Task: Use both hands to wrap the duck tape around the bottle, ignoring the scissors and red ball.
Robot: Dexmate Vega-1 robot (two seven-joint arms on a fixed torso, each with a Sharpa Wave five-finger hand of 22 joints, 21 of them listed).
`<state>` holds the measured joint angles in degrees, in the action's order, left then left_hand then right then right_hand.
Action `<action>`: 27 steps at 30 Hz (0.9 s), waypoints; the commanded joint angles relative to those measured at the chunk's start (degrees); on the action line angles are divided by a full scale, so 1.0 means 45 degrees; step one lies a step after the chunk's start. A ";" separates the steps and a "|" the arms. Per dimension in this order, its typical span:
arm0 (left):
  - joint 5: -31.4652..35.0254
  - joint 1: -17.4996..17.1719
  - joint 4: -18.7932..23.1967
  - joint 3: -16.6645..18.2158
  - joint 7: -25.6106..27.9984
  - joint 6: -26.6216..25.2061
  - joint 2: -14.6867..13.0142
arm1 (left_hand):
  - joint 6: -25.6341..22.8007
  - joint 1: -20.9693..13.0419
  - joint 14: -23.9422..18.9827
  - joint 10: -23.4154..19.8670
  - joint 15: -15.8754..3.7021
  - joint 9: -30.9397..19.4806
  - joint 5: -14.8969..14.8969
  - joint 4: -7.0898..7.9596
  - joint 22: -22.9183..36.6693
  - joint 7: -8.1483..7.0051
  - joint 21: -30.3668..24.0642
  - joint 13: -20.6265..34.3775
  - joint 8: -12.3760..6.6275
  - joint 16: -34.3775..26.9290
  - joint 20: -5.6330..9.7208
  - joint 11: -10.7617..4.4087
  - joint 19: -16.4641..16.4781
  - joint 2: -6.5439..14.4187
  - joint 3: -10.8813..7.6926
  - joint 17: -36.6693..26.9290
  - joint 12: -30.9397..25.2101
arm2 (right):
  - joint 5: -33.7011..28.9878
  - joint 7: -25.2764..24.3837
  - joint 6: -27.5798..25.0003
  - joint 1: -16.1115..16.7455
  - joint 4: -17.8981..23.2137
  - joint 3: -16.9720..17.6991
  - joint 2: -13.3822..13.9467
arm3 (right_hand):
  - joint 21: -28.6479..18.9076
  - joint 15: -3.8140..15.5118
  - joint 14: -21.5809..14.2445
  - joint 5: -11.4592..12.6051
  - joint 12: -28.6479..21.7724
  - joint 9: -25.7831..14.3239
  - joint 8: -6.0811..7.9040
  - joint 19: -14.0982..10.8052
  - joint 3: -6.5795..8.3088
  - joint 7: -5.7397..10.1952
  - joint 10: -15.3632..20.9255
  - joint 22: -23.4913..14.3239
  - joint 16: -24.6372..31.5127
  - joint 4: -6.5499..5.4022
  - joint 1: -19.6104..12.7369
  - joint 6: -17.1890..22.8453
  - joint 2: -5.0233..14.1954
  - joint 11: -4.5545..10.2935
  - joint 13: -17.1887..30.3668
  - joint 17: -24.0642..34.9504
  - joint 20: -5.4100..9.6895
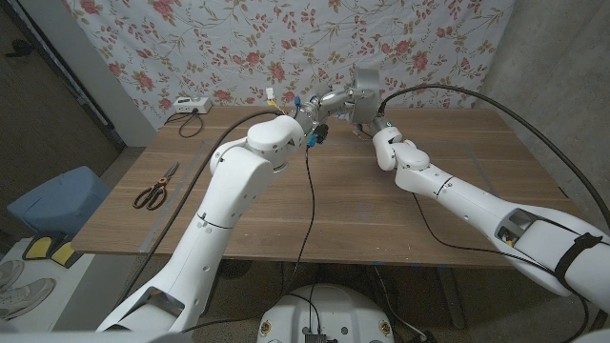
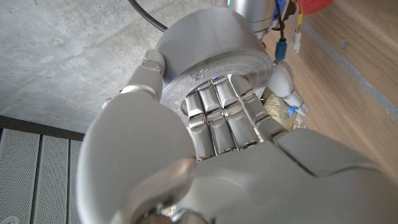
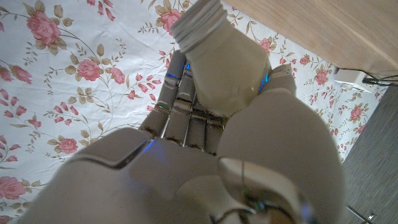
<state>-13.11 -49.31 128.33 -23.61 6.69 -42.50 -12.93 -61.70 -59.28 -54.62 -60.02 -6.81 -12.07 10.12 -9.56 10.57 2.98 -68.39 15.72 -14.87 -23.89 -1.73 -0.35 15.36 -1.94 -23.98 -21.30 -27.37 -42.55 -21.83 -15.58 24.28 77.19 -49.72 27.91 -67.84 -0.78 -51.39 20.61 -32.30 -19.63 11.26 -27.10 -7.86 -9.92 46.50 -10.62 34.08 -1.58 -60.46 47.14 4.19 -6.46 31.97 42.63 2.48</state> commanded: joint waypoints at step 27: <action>0.9217 0.0037 -0.0306 -0.2830 0.2859 -0.1875 -0.2183 | -0.0324 -0.2025 -0.0210 -0.1909 -0.1443 -0.0044 -0.0001 0.0000 0.0051 0.0378 0.0027 0.0356 0.0227 0.0141 -0.0111 -0.1759 -0.0374 0.2023 -0.0087 -0.0035 -0.0034 | 0.1569 -0.3123 0.1212 -0.0057 -0.1709 0.1160 -0.0571 | -0.0218 0.2843 -0.1905 -0.0006 -0.0955 -0.0063 0.0081 0.0071 0.3294 0.2273 0.3821 -0.0031 -0.0031 -0.1528 -0.1107 0.3419 0.1198 0.2106 0.0143 0.4036 0.0740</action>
<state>25.41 -42.94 133.82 -43.52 14.96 -65.03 -24.48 -61.99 -59.04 -55.82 -61.36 -7.17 -12.18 9.61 -9.58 10.83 3.95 -68.46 17.23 -13.72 -24.27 -2.47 -0.21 14.32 -1.70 -24.01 -21.98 -28.19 -39.28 -30.43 -13.63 23.52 70.78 -47.46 26.33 -68.35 -0.90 -51.49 20.17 -33.32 -19.88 10.96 -26.76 -6.97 -9.82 46.50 -10.61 33.53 -0.69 -60.37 48.47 4.25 -6.47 32.30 50.90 2.51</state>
